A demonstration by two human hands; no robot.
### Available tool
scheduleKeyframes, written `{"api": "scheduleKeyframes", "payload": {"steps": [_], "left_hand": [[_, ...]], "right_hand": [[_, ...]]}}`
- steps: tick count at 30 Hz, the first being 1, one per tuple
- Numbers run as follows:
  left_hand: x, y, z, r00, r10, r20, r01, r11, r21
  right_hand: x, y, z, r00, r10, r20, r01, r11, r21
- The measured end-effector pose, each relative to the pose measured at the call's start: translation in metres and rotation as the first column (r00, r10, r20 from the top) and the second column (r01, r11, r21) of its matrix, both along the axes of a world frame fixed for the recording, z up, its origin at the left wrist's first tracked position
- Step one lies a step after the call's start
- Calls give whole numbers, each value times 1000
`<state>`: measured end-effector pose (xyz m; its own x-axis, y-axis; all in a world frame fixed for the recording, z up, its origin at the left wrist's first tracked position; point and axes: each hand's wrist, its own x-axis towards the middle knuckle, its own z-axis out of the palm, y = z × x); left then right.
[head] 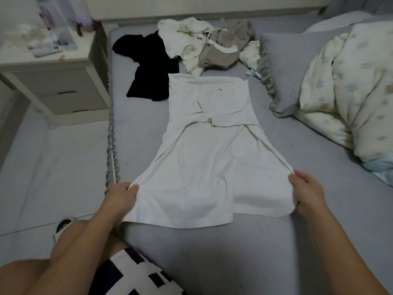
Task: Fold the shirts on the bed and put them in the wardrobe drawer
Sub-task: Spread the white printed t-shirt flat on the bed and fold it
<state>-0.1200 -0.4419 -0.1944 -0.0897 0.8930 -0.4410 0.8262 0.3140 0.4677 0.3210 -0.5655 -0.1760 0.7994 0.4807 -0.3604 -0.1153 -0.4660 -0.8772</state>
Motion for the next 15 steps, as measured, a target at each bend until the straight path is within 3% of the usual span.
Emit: {"api": "scheduleKeyframes", "payload": {"steps": [3,5,6,7,9,11,15], "left_hand": [[15,-9,1,984,-60,-165,82,988,129],[32,-24,2,959,-149,-242,224,919,323],[42,-34,2,934,-269,-234,341,864,371],[52,-42,2,882,-430,-192,470,813,342],[68,-55,-5,722,-679,-130,692,709,140],[73,-59,-13,595,-778,-204,790,612,-29],[59,-44,-13,654,-711,-259,747,661,69]], "right_hand": [[-13,-22,-12,969,128,-212,-160,977,-141],[-17,-32,-17,970,179,-167,-212,953,-215],[-17,-34,-17,977,183,-108,-205,948,-244],[-16,-35,-15,983,177,-53,-185,949,-256],[-10,-34,-8,981,173,87,-147,958,-245],[4,-35,0,947,171,274,-100,962,-253],[39,-49,5,877,97,471,63,948,-311]]}}
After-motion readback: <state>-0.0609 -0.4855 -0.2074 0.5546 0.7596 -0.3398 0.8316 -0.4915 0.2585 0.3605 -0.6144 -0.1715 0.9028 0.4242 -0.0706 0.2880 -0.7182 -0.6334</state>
